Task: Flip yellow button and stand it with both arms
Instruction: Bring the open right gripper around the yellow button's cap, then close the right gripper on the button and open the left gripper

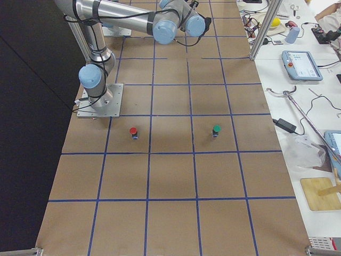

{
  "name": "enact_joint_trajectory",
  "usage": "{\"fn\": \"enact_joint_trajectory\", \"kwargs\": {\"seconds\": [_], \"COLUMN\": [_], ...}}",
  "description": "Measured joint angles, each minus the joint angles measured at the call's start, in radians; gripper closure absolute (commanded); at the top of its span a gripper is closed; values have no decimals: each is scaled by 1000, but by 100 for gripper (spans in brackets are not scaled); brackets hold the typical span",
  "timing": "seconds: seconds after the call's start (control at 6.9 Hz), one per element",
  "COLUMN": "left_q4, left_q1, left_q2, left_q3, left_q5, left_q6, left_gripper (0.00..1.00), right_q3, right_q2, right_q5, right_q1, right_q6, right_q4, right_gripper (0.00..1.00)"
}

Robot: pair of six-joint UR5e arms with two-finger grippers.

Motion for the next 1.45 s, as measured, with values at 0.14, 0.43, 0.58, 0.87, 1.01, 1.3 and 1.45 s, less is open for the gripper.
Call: {"fn": "enact_joint_trajectory", "kwargs": {"seconds": [0.14, 0.43, 0.58, 0.87, 1.01, 1.3, 1.45], "left_q4": [0, 0, 0, 0, 0, 1, 1], "left_q1": [-1, -1, -1, -1, -1, -2, -2], "left_q2": [0, 1, 1, 1, 2, 8, 11], "left_q3": [0, -1, -1, 0, 0, 0, 0], "left_q5": [0, 0, 0, -1, -1, 0, 0], "left_q6": [0, 0, 0, 0, 0, 0, -1], "left_gripper": [97, 96, 96, 96, 96, 96, 95], "right_q3": [4, 28, 47, 70, 73, 73, 73], "right_q2": [2, 2, -3, -12, -18, -27, -28], "right_q5": [40, 84, 88, 86, 82, 80, 81], "right_q1": [-1, 5, 8, 15, 23, 36, 38], "right_q6": [-1, -5, -6, -7, -8, -10, -12], "right_q4": [9, 18, 19, 20, 26, 39, 40], "right_gripper": [21, 22, 23, 40, 61, 79, 81]}}
